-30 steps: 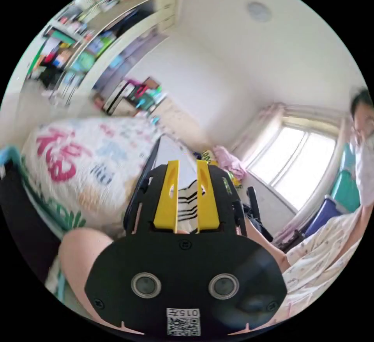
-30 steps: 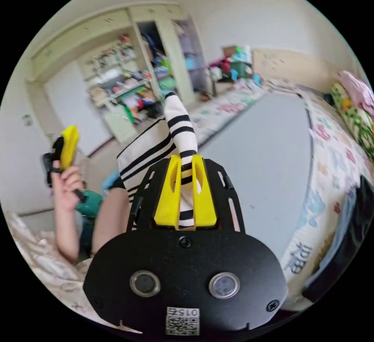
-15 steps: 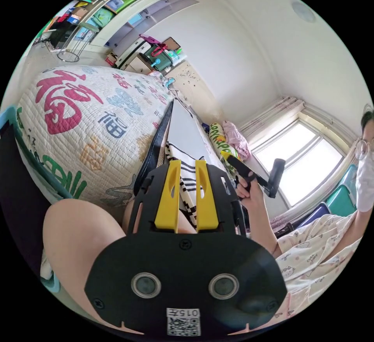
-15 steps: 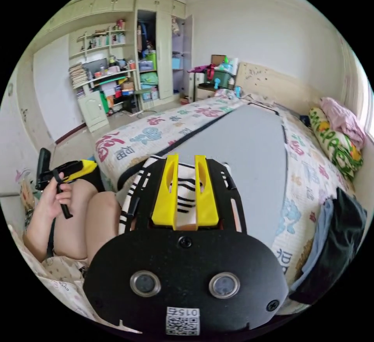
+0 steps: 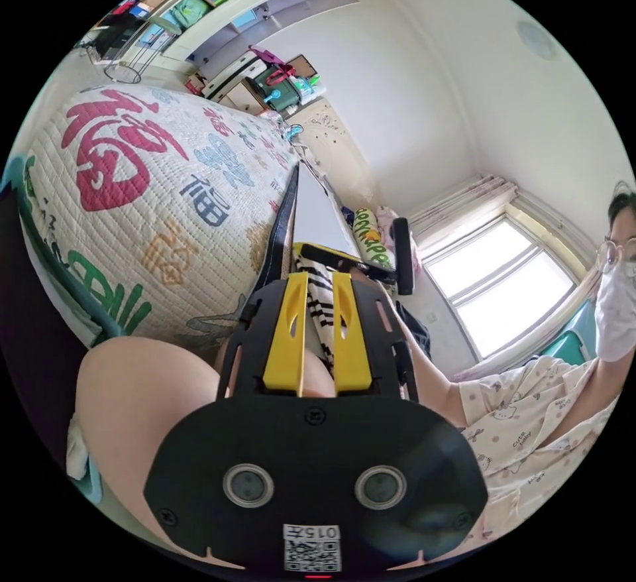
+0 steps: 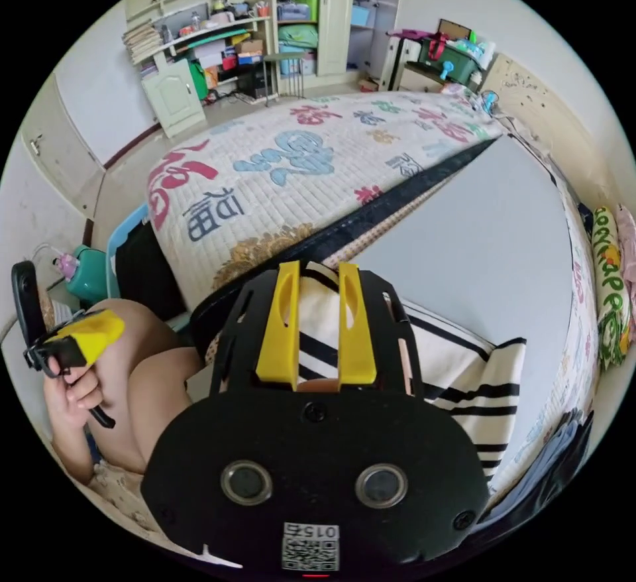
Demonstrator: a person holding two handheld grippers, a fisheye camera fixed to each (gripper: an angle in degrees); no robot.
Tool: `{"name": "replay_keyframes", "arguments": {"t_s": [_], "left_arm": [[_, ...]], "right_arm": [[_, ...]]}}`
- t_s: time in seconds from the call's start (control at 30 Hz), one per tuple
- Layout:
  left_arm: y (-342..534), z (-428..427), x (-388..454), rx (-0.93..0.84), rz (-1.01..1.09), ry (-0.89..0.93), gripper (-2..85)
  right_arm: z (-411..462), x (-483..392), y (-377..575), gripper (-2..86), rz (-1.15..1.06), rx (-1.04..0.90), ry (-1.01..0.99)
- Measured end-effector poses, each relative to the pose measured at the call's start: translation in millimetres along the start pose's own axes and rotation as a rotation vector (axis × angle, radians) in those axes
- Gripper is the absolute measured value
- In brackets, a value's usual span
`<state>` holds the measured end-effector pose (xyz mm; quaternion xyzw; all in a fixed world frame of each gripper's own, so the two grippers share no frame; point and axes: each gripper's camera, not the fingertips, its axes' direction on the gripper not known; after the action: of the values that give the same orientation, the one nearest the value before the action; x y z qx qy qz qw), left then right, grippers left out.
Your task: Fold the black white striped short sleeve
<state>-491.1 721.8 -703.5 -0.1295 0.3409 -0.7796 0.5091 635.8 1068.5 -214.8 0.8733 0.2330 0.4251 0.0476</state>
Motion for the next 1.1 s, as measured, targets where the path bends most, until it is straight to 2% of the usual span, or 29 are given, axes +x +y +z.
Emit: {"name": "replay_keyframes", "arguments": {"t_s": [0.13,0.3,0.43,0.57,0.73,0.93,1.1], "left_arm": [[-6.5,14.8,-14.8,-0.001,0.023,-0.083,7.9],[-30.4,56.8,-28.6,-0.044,0.064,-0.07,8.4],[-59.4,110.9,-31.7,-0.13,0.118,-0.063,10.6],[-83.7,144.5,-41.3,-0.171,0.122,-0.112,11.3],[-100.0,185.7,-66.0,-0.263,0.126,-0.185,11.6],[-96.2,213.7,-86.3,-0.375,0.143,-0.24,10.7],[-91.0,209.8,-90.0,-0.385,0.185,-0.278,7.7]], "right_arm": [[-86.0,56.8,5.3,4.0,0.131,0.069,-0.17],[-191.3,135.7,42.8,4.0,0.276,0.201,-0.416],[-260.2,183.3,67.8,3.7,0.355,0.309,-0.504],[-292.0,215.7,70.7,3.5,0.408,0.315,-0.57],[-317.9,284.6,83.8,2.8,0.641,0.384,-0.836],[-387.1,275.9,51.4,2.6,0.62,0.394,-0.828],[-431.6,259.8,30.9,2.8,0.618,0.407,-0.826]]}}
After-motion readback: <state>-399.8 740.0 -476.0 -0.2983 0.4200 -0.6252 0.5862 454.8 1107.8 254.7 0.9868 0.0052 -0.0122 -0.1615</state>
